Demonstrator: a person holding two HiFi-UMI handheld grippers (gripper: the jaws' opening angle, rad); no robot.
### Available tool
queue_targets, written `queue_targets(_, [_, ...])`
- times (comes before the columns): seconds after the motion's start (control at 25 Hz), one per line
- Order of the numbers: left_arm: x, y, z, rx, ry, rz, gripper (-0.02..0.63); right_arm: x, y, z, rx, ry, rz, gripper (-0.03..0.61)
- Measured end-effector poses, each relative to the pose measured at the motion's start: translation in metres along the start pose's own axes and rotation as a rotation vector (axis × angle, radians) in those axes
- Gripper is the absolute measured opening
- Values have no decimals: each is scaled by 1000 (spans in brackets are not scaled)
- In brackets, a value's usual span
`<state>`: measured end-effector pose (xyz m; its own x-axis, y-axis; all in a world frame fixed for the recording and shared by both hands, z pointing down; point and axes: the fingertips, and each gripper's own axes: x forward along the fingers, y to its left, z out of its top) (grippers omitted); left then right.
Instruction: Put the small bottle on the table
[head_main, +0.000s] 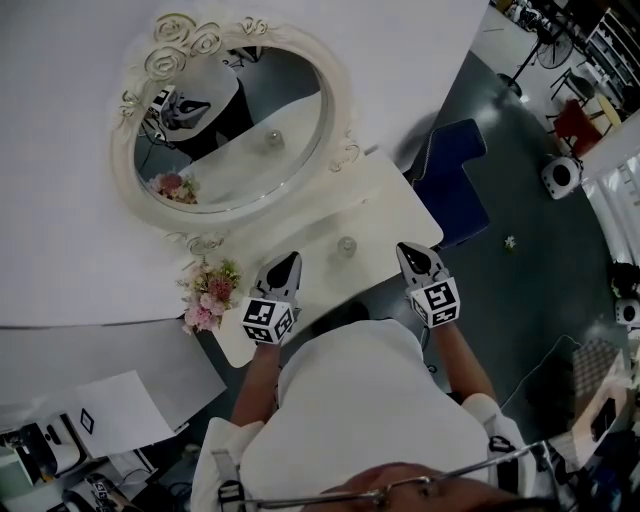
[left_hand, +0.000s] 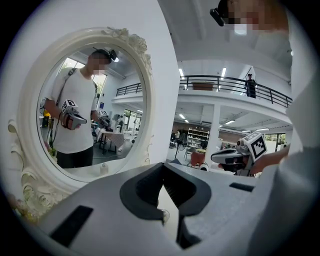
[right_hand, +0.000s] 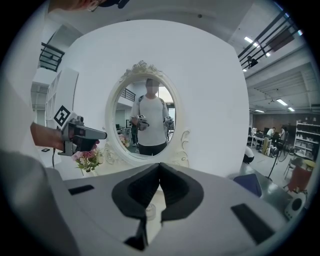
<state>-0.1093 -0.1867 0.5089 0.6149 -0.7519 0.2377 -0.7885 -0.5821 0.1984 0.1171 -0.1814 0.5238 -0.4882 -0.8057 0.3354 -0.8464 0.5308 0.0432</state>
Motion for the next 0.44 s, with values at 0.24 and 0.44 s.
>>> queue_targets(0.24, [-2, 0, -1, -1, 4, -2, 3, -1, 3, -1, 2, 4, 4, 6])
queue_targets(0.44, [-4, 1, -1, 4, 2, -6, 3, -2, 8, -2, -2, 7, 10, 5])
